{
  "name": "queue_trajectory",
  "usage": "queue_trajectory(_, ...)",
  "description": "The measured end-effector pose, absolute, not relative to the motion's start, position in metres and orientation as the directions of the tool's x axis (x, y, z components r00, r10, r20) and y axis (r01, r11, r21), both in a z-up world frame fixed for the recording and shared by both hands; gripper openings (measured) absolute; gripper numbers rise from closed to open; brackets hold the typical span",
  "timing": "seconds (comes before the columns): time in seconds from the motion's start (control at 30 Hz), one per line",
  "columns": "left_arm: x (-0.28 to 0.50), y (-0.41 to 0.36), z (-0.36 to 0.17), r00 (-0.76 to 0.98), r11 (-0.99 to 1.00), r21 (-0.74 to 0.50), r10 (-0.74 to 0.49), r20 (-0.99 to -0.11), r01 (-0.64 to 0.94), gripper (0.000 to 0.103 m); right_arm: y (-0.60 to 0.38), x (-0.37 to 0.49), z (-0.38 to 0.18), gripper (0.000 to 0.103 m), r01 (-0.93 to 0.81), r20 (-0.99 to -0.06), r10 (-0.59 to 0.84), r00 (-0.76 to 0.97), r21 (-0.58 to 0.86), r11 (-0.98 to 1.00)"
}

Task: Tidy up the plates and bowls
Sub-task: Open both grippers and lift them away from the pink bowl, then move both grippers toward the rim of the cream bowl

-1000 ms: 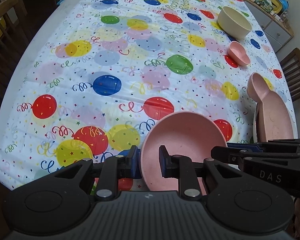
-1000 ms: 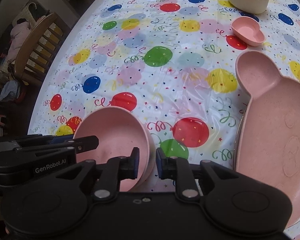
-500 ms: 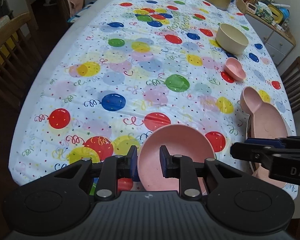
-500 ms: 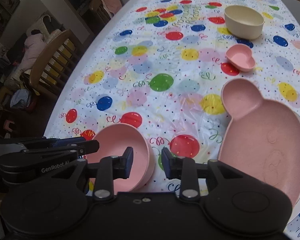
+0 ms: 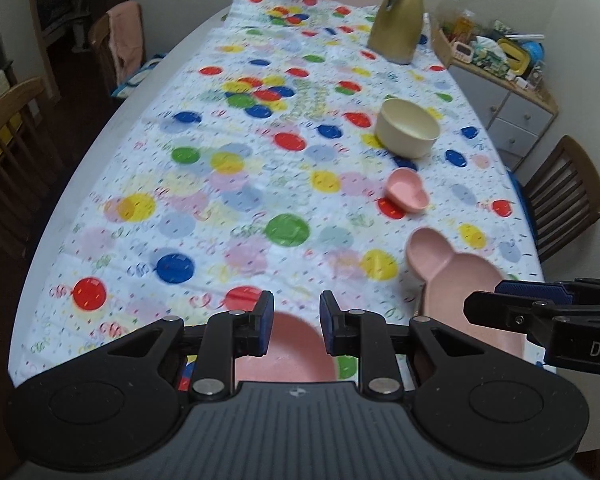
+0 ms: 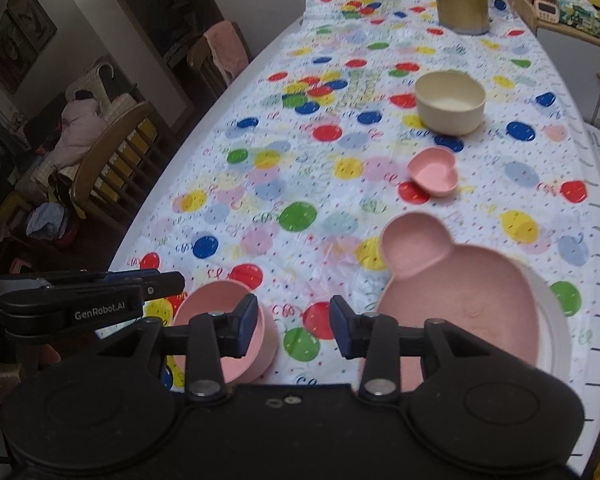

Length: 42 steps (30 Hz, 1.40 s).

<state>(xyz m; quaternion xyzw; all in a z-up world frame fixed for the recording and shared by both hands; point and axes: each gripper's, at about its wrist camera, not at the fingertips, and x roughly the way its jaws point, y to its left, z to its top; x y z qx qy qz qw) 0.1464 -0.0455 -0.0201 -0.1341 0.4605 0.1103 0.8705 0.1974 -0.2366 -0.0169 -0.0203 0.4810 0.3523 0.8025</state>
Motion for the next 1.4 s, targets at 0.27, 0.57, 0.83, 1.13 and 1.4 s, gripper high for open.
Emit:
queue_trajectory(0.27, 0.19, -0.067, -0.006, 0.596, 0.965, -0.138, 0.024, -0.802, -0.223, 0.057, -0.263, 0.222, 0.005, 0.055, -0.551, -0.756, 0.541, 0.367, 0.292, 0.782)
queue_trajectory(0.57, 0.262, -0.07, -0.004, 0.612, 0.982, -0.141, -0.033, -0.79, -0.129, 0.067, -0.275, 0.271, 0.017, 0.08, -0.483, -0.74, 0.485, 0.466, 0.246, 0.84)
queue_trajectory(0.83, 0.33, -0.064, -0.005, 0.613, 0.984, -0.154, -0.067, -0.787, -0.089, 0.077, -0.27, 0.327, 0.017, 0.095, -0.417, -0.737, 0.434, 0.519, 0.225, 0.881)
queue_trajectory(1.13, 0.404, -0.054, -0.021, 0.609, 0.984, -0.155, -0.071, -0.79, -0.086, 0.077, -0.27, 0.396, 0.006, 0.098, -0.31, -0.738, 0.36, 0.571, 0.212, 0.927)
queue_trajectory(1.4, 0.453, -0.05, -0.049, 0.588, 0.984, -0.152, -0.066, -0.806, -0.098, 0.077, -0.269, 0.444, -0.015, 0.098, -0.243, -0.763, 0.305, 0.57, 0.198, 0.95)
